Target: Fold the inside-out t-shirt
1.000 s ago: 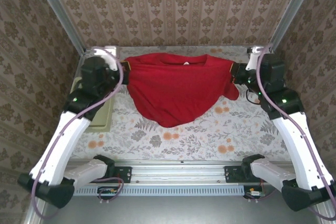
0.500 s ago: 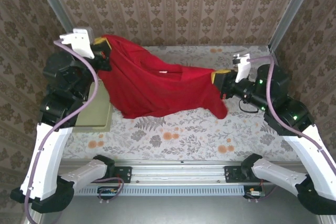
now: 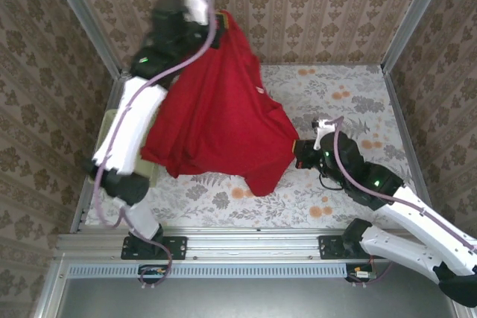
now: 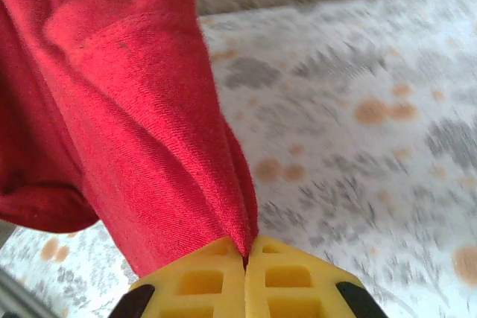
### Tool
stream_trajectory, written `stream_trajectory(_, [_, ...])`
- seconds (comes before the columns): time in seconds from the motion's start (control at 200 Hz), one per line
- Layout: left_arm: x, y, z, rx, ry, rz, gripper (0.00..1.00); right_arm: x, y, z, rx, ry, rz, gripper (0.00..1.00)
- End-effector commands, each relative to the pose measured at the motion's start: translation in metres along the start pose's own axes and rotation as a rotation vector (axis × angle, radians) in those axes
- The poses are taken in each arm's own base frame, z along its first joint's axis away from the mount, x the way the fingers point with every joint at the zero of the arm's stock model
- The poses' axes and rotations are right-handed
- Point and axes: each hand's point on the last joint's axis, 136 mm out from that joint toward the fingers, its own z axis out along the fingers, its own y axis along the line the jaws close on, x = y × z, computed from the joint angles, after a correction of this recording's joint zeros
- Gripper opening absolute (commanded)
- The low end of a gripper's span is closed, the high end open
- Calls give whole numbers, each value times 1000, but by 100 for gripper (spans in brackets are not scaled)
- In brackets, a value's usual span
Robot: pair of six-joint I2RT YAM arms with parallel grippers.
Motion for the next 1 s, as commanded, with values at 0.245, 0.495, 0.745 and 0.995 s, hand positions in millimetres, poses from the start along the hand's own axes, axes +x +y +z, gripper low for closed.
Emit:
stream_trajectory(0.245, [220, 25, 106, -232, 635, -88, 66, 23, -81, -8, 243, -77, 345, 0])
stream_trajectory(0.495, [254, 34, -12, -422, 655, -67, 88, 3, -89, 1, 298, -68, 271, 0])
stream_trajectory(0.745, [325, 48, -126, -438, 631, -263, 89, -2, -99, 13, 321, -47, 267, 0])
stream_trajectory(0.995, [404, 39, -128, -327, 736, -340, 87, -1, -104, 20, 313, -35, 305, 0])
